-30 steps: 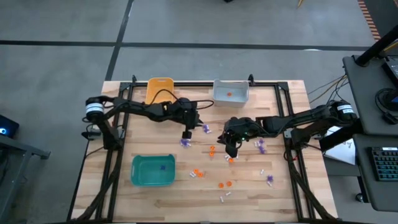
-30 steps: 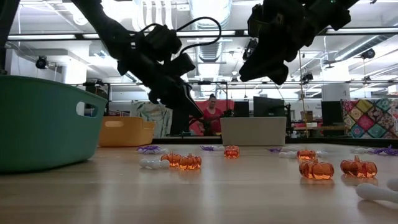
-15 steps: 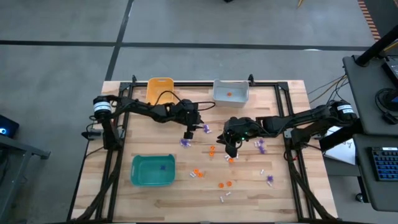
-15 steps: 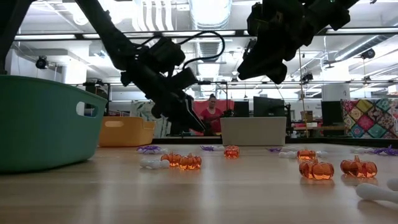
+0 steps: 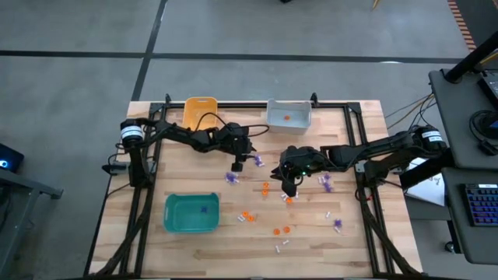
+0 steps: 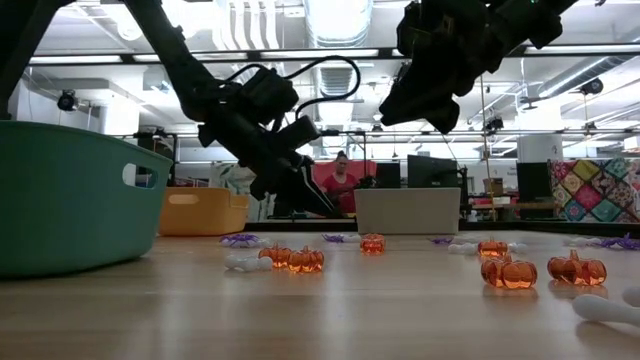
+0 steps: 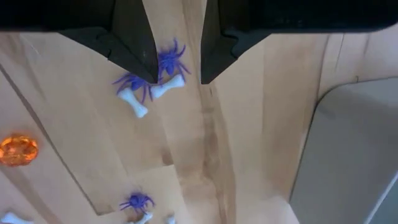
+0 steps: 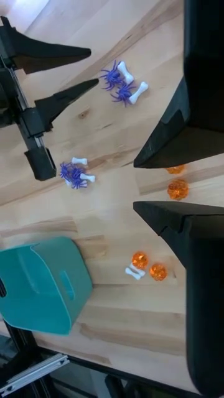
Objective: Sort Halloween decoration
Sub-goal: Put the blue spider toy into the green bin
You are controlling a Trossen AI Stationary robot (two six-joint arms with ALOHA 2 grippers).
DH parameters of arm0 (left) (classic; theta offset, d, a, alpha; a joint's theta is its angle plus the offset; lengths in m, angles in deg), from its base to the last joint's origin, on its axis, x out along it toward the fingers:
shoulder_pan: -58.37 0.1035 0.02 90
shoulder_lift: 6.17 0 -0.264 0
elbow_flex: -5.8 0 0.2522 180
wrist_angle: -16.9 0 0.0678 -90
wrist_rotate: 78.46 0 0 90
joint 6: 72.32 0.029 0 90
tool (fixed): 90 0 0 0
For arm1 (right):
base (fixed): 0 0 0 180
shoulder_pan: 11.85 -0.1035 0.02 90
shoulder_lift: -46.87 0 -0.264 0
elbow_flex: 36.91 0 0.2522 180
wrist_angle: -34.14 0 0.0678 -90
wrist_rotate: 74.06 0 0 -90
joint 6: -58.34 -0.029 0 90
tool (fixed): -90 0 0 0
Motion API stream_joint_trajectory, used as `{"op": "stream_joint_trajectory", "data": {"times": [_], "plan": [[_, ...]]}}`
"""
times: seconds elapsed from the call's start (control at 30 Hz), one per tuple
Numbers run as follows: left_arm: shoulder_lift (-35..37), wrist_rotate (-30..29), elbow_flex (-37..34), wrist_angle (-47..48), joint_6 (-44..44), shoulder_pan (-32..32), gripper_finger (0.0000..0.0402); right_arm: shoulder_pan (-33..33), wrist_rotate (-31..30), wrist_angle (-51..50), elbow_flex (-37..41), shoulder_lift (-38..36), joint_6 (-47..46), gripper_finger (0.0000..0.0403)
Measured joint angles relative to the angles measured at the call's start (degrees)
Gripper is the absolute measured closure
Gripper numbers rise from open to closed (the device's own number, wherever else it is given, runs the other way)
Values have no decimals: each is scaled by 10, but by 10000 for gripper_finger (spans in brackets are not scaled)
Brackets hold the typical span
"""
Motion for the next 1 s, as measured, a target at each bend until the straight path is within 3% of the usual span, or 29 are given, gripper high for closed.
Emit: {"op": "stream_joint_trajectory", "data": {"times": [0.53, 1.0], "plan": [[-53, 3, 1, -16, -10, 0, 298, 0, 0, 2, 0, 0, 0, 325], [-57, 1, 1, -20, -15, 2, 303, 0, -5, 2, 0, 0, 0, 316]]}}
